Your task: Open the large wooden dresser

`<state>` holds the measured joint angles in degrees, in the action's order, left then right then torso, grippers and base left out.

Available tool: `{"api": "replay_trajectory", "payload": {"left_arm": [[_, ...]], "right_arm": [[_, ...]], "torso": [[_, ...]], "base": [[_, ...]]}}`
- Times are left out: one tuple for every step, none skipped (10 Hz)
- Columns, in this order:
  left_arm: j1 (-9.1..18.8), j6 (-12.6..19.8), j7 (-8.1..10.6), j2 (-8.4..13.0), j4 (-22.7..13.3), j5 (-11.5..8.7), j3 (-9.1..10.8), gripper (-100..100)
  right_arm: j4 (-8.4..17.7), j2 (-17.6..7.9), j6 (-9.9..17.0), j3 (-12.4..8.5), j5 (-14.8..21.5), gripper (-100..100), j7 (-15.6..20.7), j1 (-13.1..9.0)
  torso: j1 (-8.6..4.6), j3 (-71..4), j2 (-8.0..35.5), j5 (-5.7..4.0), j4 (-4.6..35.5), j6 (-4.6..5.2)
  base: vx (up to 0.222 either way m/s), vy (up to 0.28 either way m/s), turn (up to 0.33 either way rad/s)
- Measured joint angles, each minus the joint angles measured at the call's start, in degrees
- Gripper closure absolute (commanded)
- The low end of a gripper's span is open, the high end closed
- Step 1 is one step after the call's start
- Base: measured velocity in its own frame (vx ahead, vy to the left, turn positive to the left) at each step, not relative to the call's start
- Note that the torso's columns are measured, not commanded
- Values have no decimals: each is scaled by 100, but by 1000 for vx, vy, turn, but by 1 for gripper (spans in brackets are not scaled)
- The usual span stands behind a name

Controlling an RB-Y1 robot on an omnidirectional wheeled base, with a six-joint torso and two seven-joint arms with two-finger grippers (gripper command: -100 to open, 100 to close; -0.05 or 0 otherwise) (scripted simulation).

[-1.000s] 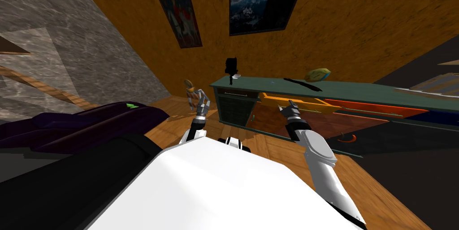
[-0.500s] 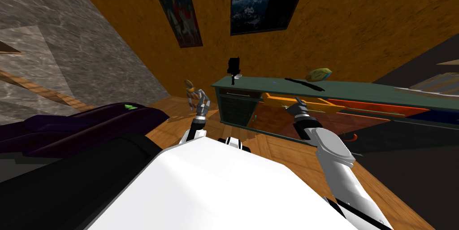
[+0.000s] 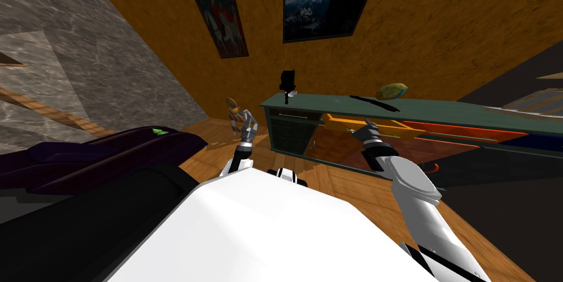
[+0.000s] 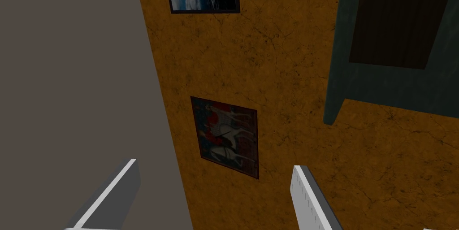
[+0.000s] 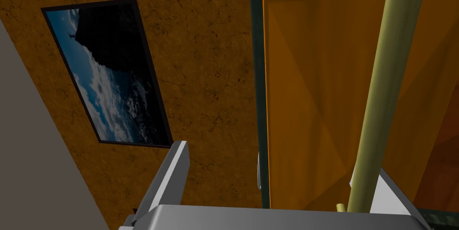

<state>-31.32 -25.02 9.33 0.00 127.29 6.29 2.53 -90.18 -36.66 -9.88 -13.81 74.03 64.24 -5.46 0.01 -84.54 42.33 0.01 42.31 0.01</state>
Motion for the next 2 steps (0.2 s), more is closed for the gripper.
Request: {"api": "replay_trajectory", "payload": {"left_arm": [[0,0,0,0,0,0,0,0],[0,0,0,0,0,0,0,0]], "right_arm": [[1,0,0,1,0,0,0,0],[1,1,0,1,0,0,0,1]], "torso": [[1,-1,-1,0,-1,0],[1,-1,-2,0,-1,0]], "base": [[0,0,0],[0,0,0]]}}
